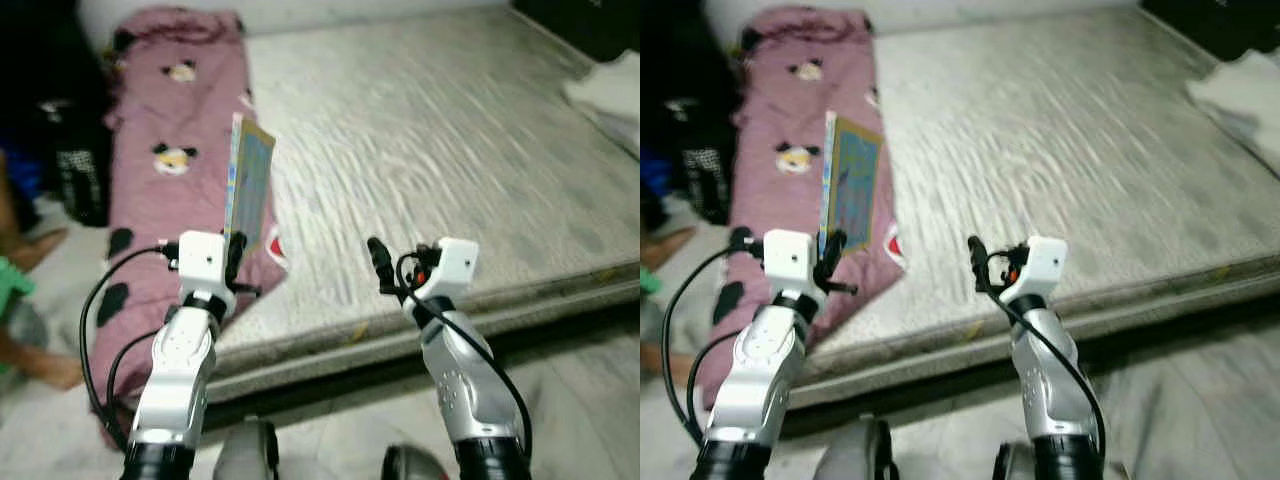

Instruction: Clean up the room

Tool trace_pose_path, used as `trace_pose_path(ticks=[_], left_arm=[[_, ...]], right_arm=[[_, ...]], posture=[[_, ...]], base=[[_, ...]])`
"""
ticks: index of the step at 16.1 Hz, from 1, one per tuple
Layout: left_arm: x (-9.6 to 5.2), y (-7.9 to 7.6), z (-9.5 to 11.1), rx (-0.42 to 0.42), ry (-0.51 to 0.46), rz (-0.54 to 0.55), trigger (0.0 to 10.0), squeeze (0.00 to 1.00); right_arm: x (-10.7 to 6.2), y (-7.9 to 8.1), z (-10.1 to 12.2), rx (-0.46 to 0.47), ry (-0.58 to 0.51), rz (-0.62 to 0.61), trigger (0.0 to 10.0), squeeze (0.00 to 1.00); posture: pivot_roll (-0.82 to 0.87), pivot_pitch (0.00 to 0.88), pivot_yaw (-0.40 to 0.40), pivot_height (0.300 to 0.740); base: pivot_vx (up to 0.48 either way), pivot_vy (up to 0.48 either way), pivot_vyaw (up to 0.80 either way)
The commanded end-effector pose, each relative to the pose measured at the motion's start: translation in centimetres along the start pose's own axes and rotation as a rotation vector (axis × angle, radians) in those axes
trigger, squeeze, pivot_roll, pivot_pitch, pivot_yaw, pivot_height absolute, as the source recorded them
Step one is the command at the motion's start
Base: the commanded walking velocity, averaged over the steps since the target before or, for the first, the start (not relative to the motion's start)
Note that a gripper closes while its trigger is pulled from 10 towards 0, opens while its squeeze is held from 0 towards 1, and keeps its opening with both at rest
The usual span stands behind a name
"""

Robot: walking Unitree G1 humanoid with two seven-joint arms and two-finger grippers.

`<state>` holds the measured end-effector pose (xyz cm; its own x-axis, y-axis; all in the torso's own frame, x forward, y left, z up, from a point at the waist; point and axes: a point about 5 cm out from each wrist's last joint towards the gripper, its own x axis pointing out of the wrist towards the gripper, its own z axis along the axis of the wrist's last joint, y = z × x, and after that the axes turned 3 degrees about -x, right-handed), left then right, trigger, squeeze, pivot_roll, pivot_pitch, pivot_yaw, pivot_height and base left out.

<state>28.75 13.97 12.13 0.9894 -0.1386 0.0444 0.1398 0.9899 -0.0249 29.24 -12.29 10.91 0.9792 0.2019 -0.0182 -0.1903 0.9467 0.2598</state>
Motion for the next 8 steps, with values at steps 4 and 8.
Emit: trace_pose_path(ticks=[4, 8], left_arm=[[0.12, -0.01, -0.16, 0.013, 0.014, 0.024, 10.0, 0.0], [0.61, -0.15, -0.23, 0.031, 0.035, 0.054, 10.0, 0.0]], right_arm=[[-0.32, -0.1, -0.11, -0.004, -0.011, -0.01, 10.0, 0.0], [-0.3, -0.34, -0.4, -0.009, -0.002, -0.028, 10.0, 0.0]], posture=[[-0.01, 0.003, 0.045, 0.74], [-0.01, 0.003, 0.041, 0.74]], base=[[0.0, 0.0, 0.0], [0.0, 0.0, 0.0]])
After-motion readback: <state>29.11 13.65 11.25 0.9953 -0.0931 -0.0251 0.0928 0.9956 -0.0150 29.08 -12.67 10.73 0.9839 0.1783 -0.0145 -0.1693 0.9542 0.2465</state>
